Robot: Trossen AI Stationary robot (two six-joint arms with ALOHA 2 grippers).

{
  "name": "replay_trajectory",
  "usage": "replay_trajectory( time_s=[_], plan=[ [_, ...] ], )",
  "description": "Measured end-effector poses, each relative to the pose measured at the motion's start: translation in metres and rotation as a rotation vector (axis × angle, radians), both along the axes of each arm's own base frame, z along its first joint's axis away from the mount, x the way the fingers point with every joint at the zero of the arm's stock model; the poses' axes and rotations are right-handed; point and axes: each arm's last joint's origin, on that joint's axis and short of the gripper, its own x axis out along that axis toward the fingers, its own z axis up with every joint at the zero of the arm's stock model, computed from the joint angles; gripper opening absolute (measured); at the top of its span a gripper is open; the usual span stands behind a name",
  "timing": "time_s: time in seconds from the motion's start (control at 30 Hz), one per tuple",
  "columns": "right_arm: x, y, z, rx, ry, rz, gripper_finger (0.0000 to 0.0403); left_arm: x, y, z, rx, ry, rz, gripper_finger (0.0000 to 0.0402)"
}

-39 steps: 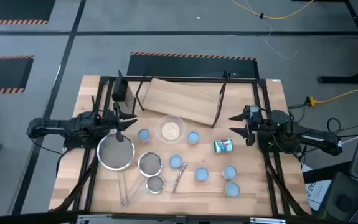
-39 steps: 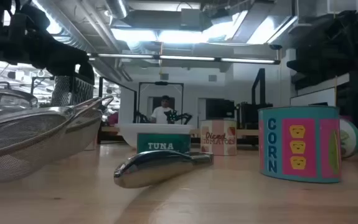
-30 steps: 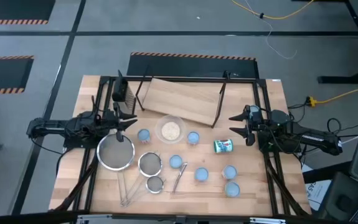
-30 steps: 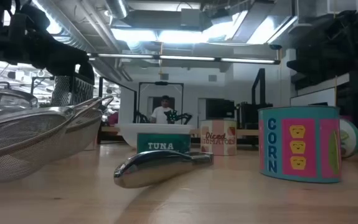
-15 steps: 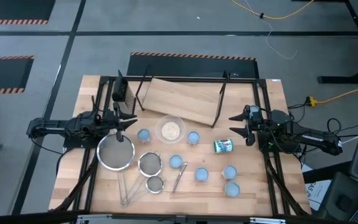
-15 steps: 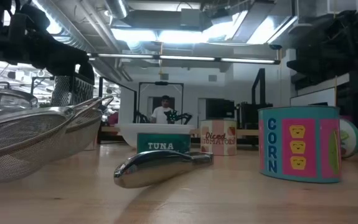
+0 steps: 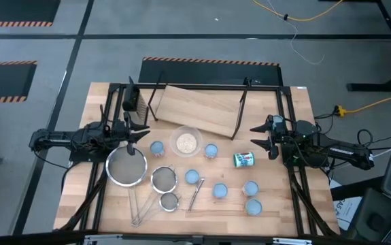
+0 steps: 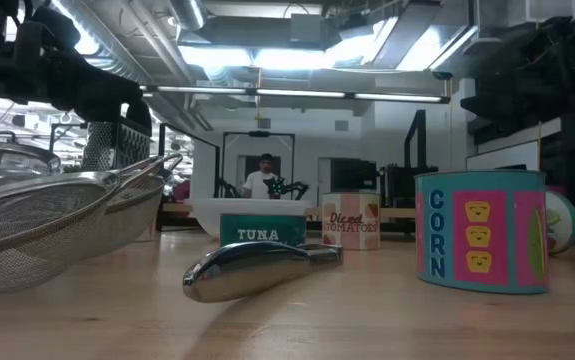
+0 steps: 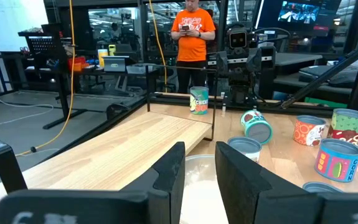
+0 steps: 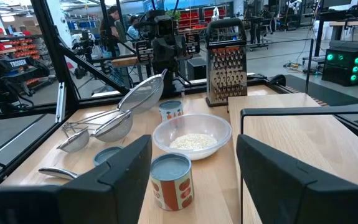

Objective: Pick and place cans onto a shelf

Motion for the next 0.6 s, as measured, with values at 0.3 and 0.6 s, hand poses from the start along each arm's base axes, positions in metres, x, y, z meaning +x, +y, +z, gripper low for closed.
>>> replay_trajectory(
  time_s=[0.3, 0.6],
  plan=[
    [0.0000, 0.0000, 0.0029, -0.003, -0.029, 0.001, 0.0239, 0.0000, 0.0000, 0.0000, 0.000, 0.000, 0.000, 0.0082],
    [0.0000, 0.0028, 0.0029, -0.001, -0.029, 0.097, 0.0239, 0.0000, 0.0000, 0.0000, 0.000, 0.000, 0.000, 0.0082]
  ],
)
